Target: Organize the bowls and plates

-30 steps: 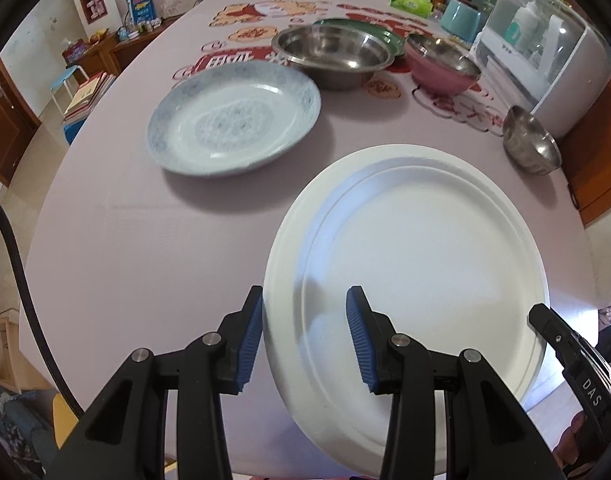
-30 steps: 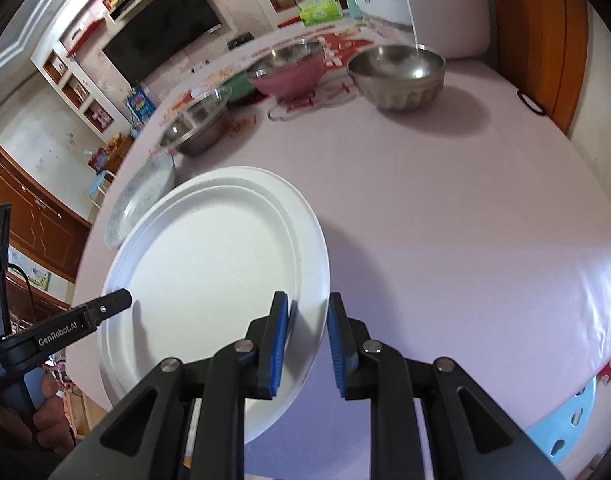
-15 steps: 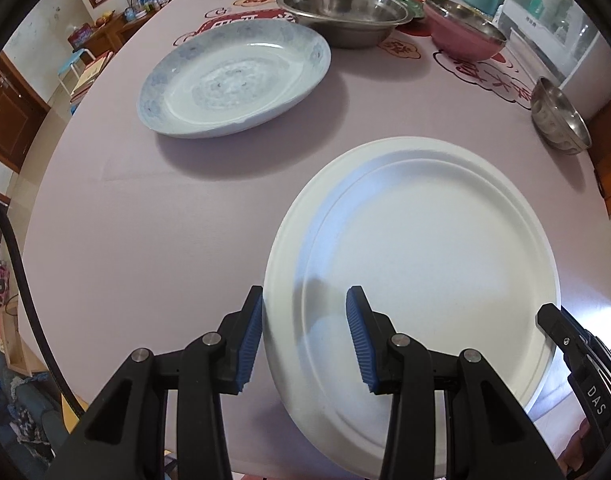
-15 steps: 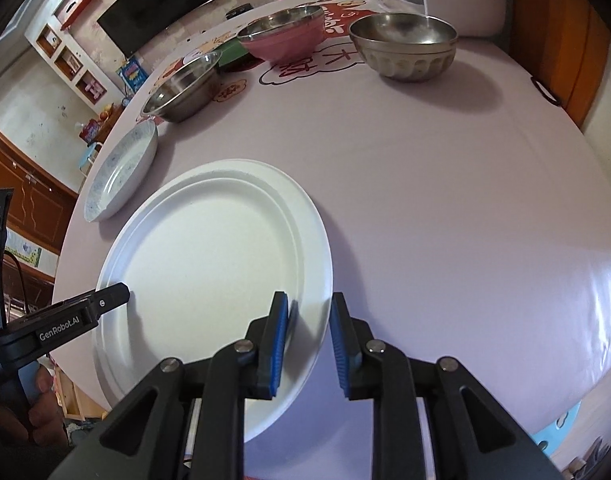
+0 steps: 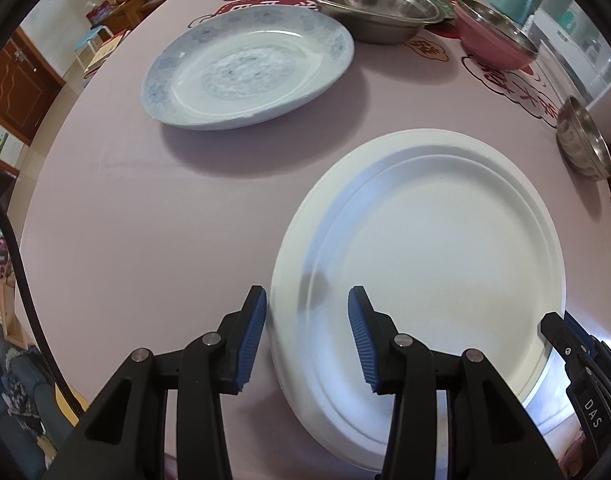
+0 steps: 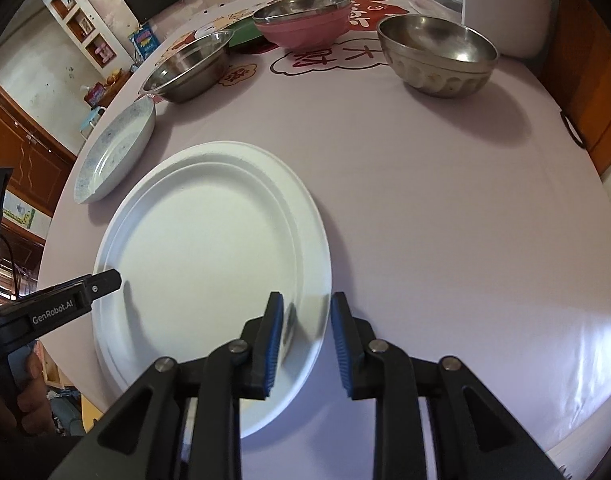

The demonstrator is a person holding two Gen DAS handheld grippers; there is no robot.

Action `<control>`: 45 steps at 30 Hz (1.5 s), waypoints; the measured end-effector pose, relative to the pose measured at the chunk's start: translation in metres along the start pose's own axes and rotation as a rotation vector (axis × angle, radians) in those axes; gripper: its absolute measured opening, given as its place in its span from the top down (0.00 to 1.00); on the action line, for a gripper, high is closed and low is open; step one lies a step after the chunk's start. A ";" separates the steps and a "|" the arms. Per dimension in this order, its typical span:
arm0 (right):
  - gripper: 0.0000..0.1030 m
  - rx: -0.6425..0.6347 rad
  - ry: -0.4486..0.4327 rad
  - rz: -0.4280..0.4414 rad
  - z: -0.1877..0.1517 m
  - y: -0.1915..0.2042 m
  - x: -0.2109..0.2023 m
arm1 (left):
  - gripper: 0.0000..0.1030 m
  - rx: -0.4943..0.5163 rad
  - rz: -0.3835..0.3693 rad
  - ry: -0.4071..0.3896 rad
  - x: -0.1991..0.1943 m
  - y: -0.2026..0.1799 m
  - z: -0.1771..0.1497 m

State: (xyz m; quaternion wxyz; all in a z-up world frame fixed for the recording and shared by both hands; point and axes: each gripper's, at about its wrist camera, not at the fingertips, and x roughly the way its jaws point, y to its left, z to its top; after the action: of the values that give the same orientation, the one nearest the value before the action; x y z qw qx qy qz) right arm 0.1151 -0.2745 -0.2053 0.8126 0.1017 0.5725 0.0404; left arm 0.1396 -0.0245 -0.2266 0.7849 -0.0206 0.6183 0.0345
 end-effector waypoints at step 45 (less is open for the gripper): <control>0.30 -0.183 -0.184 0.000 -0.043 0.103 -0.092 | 0.45 -0.095 -0.196 -0.195 -0.097 0.100 -0.061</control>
State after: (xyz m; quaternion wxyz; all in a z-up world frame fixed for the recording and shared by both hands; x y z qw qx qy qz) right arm 0.0482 -0.1861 -0.1126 0.8676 0.0303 0.4894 0.0827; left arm 0.0502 0.0678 -0.1455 0.8392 -0.1143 0.5316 -0.0112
